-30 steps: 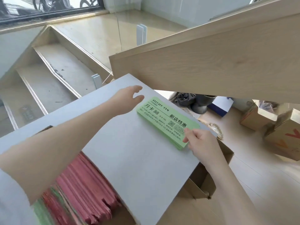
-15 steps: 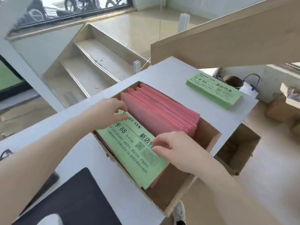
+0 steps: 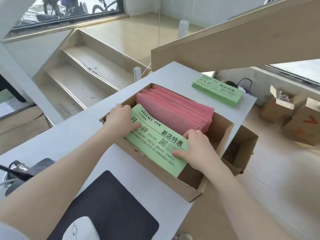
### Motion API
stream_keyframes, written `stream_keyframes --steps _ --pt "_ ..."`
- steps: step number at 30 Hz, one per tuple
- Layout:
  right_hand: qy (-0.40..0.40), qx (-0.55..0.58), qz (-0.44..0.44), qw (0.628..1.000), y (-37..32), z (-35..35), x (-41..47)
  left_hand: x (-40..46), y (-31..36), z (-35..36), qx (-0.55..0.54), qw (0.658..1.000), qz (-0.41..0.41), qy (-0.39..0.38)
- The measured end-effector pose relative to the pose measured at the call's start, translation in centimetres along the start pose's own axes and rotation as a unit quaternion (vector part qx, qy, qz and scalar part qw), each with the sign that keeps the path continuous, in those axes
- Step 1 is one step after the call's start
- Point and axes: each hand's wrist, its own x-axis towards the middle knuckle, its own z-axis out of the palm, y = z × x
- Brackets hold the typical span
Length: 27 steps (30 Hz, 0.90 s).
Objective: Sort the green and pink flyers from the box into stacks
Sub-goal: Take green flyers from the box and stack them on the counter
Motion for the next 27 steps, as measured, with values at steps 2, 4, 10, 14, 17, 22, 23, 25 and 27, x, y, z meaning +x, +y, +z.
stream_keyframes --steps 2,4,10,14,17,22,23,25,27 --pt "0.006 -0.010 0.010 1.000 -0.2 -0.1 -0.2 -0.1 -0.3 -0.3 -0.082 0.996 -0.001 0.017" --pt "0.024 -0.030 0.004 0.999 -0.4 -0.2 -0.4 -0.3 -0.6 -0.7 -0.192 0.981 0.001 0.014" --pt "-0.005 0.431 -0.006 0.902 0.1 -1.0 -1.7 -1.1 -1.6 -2.0 -0.374 0.924 0.055 -0.052" --pt "-0.017 0.650 -0.040 0.758 1.8 -2.3 -2.1 -1.9 -1.3 -3.3 -0.562 0.811 0.133 -0.095" --pt "0.086 0.693 -0.058 0.714 3.1 -3.1 -1.5 -2.1 0.4 -3.9 -0.615 0.758 0.187 -0.107" --pt "0.058 0.717 -0.061 0.692 6.5 -5.1 0.1 -1.1 5.0 -4.5 -0.628 0.728 0.250 -0.115" --pt "0.053 0.703 -0.067 0.706 7.2 -5.7 0.5 -0.6 5.8 -4.4 -0.636 0.719 0.257 -0.117" --pt "0.052 0.657 -0.094 0.746 8.3 -7.0 1.5 0.3 7.6 -4.5 -0.650 0.698 0.278 -0.114" --pt "0.041 0.661 -0.117 0.740 9.6 -8.2 3.2 1.3 9.6 -4.7 -0.646 0.693 0.297 -0.120"
